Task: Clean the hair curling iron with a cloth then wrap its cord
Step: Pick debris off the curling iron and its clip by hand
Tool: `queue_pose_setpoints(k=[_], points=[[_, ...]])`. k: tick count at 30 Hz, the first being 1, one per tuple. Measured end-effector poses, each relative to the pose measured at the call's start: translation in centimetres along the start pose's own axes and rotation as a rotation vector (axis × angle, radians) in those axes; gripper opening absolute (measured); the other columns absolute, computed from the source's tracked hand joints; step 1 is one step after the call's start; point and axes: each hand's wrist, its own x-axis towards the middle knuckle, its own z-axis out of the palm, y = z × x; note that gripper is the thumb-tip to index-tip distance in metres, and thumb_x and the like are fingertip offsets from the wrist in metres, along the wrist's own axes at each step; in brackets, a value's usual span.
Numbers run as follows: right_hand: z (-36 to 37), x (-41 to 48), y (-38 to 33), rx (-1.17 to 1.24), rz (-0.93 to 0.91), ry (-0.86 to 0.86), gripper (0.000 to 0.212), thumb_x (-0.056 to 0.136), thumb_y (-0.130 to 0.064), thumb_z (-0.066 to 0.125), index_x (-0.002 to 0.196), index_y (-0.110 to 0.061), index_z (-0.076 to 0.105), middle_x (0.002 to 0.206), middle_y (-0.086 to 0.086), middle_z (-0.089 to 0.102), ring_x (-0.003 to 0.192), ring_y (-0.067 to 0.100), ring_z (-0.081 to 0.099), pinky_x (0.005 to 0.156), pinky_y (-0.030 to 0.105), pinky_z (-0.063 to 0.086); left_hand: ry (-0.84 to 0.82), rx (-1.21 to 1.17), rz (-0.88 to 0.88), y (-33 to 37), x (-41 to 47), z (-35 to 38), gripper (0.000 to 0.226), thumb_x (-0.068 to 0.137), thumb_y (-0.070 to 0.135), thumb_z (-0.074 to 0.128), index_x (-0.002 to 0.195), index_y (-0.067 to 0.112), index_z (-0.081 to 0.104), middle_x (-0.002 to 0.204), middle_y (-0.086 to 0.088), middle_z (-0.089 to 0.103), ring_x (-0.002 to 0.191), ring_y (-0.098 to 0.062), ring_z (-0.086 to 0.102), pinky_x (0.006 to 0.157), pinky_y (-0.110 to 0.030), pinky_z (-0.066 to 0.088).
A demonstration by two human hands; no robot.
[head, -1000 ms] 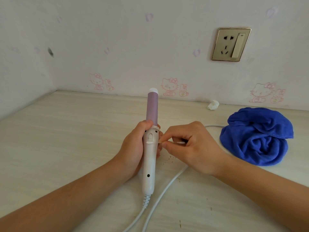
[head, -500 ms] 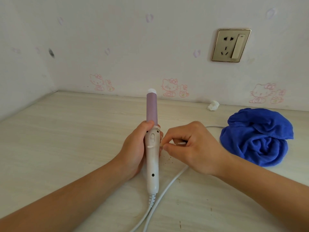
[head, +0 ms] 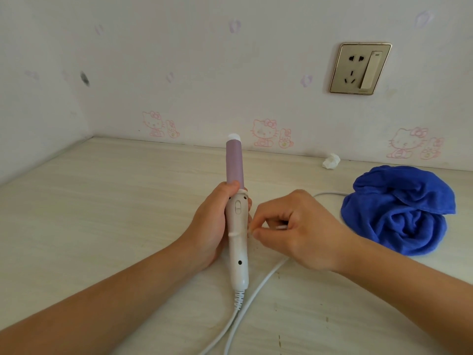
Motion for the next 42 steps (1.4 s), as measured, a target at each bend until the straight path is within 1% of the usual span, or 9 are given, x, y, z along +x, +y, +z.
queue_pose_setpoints(k=[3, 6, 10, 14, 18, 22, 29, 35, 42], points=[[-0.3, 0.3, 0.1, -0.020, 0.037, 0.081, 0.018, 0.086, -0.010, 0.070, 0.075, -0.024, 0.074, 0.047, -0.009, 0.036, 0.046, 0.010, 0.033, 0.052, 0.022, 0.032, -0.011, 0.034, 0.008, -0.1, 0.0, 0.1, 0.038, 0.085, 0.049, 0.060, 0.101, 0.014, 0.061, 0.077, -0.002, 0.065, 0.063, -0.018, 0.060, 0.059, -0.031, 0.051], [-0.2, 0.2, -0.3, -0.033, 0.010, -0.038, 0.019, 0.084, -0.011, 0.070, 0.073, -0.026, 0.072, 0.046, -0.011, 0.039, 0.045, 0.009, 0.036, 0.052, 0.013, 0.030, -0.023, 0.060, 0.040, -0.1, 0.0, 0.0, 0.038, 0.087, 0.049, 0.060, 0.101, 0.013, 0.060, 0.077, -0.001, 0.066, 0.067, -0.016, 0.061, 0.065, -0.031, 0.051], [-0.3, 0.5, -0.2, -0.093, 0.046, 0.182, 0.015, 0.085, -0.013, 0.069, 0.073, -0.020, 0.074, 0.045, -0.008, 0.037, 0.045, 0.011, 0.035, 0.053, 0.023, 0.034, 0.010, 0.134, 0.094, -0.2, 0.0, 0.3, 0.044, 0.081, 0.058, 0.067, 0.094, 0.017, 0.062, 0.080, -0.003, 0.064, 0.072, -0.018, 0.062, 0.071, -0.035, 0.049], [-0.6, 0.4, -0.9, -0.101, 0.031, 0.004, 0.018, 0.084, -0.010, 0.070, 0.070, -0.021, 0.073, 0.044, -0.012, 0.041, 0.044, 0.009, 0.039, 0.051, 0.013, 0.032, 0.047, 0.189, 0.130, -0.3, 0.0, 0.4, 0.045, 0.082, 0.060, 0.069, 0.090, 0.017, 0.064, 0.078, -0.001, 0.064, 0.075, -0.017, 0.062, 0.076, -0.035, 0.049], [-0.8, 0.7, -0.7, -0.154, 0.064, 0.132, 0.018, 0.085, -0.010, 0.071, 0.070, -0.020, 0.073, 0.043, -0.013, 0.042, 0.045, 0.011, 0.040, 0.053, 0.012, 0.028, 0.044, 0.198, 0.127, -0.3, -0.2, 0.6, 0.051, 0.077, 0.067, 0.072, 0.088, 0.018, 0.065, 0.086, -0.009, 0.060, 0.080, -0.024, 0.058, 0.078, -0.042, 0.047], [-0.7, 0.5, -0.9, -0.146, 0.039, 0.039, 0.017, 0.084, -0.012, 0.070, 0.071, -0.022, 0.073, 0.045, -0.012, 0.042, 0.045, 0.010, 0.040, 0.052, 0.014, 0.030, 0.059, 0.194, 0.126, 0.0, -0.2, 0.6, 0.057, 0.077, 0.064, 0.070, 0.091, 0.009, 0.064, 0.084, -0.008, 0.061, 0.081, -0.023, 0.059, 0.081, -0.042, 0.047], [-1.1, 1.2, 0.3, -0.163, 0.056, 0.283, 0.015, 0.088, -0.015, 0.070, 0.074, -0.019, 0.074, 0.048, -0.002, 0.038, 0.047, 0.020, 0.035, 0.052, 0.040, 0.042, -0.007, 0.210, 0.081, 0.2, -0.3, 0.3, 0.051, 0.079, 0.058, 0.068, 0.093, 0.009, 0.065, 0.083, -0.009, 0.070, 0.066, -0.019, 0.063, 0.061, -0.034, 0.051], [-1.0, 0.9, 0.7, -0.078, 0.013, 0.192, 0.014, 0.088, -0.017, 0.068, 0.078, -0.021, 0.078, 0.046, -0.004, 0.037, 0.045, 0.012, 0.034, 0.050, 0.030, 0.037, -0.050, 0.081, 0.005, 0.2, -0.3, -0.1, 0.039, 0.087, 0.043, 0.056, 0.104, 0.010, 0.066, 0.083, -0.010, 0.069, 0.059, -0.023, 0.060, 0.052, -0.029, 0.050], [-0.4, 0.6, 0.9, -0.107, -0.001, 0.257, 0.015, 0.090, -0.011, 0.070, 0.078, -0.019, 0.076, 0.047, -0.006, 0.036, 0.046, 0.014, 0.035, 0.049, 0.037, 0.038, -0.077, -0.020, -0.007, 0.4, -0.4, 0.0, 0.041, 0.084, 0.037, 0.051, 0.107, 0.004, 0.061, 0.081, -0.014, 0.067, 0.055, -0.024, 0.057, 0.047, -0.028, 0.047]])
